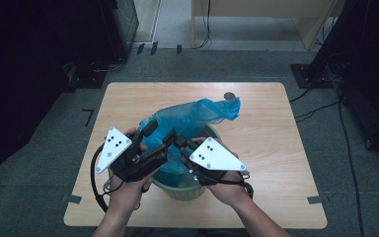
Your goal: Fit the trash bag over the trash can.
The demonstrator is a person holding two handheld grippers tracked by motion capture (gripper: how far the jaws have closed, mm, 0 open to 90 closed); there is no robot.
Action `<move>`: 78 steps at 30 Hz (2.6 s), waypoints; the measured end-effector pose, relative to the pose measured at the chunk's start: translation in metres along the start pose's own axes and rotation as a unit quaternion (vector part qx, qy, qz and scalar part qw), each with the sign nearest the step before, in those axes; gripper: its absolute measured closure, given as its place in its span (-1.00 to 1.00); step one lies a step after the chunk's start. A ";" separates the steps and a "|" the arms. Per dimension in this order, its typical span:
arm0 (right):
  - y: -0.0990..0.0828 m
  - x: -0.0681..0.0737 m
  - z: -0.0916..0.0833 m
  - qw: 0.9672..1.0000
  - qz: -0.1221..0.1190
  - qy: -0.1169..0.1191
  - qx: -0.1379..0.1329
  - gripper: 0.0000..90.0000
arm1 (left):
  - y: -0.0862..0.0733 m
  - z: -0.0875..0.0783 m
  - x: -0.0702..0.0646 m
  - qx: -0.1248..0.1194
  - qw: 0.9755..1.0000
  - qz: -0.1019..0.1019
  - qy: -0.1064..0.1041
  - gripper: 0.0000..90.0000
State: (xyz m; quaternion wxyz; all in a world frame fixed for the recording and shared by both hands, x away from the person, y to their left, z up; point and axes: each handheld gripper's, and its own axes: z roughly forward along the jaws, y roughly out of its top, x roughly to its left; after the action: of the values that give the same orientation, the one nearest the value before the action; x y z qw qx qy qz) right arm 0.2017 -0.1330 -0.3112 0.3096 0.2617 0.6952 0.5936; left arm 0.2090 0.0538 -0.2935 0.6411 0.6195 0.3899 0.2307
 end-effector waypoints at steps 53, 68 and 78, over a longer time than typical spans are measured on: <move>-0.091 -0.061 -0.141 0.988 0.093 -0.096 0.083 1.00 | -0.082 -0.101 0.073 0.137 0.990 -0.002 0.017 1.00; -0.110 -0.097 -0.045 0.979 0.136 -0.121 0.096 1.00 | -0.100 -0.023 0.088 0.069 0.989 -0.044 0.127 0.93; -0.130 -0.083 -0.014 0.975 0.154 -0.098 0.129 1.00 | -0.124 0.015 0.098 0.131 0.980 -0.104 0.104 1.00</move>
State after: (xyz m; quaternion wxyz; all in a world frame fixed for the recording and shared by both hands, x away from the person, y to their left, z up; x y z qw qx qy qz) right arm 0.2473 -0.2240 -0.4285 0.2453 0.4603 0.6833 0.5109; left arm 0.2553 0.1047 -0.4366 0.5305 0.6267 0.5441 0.1725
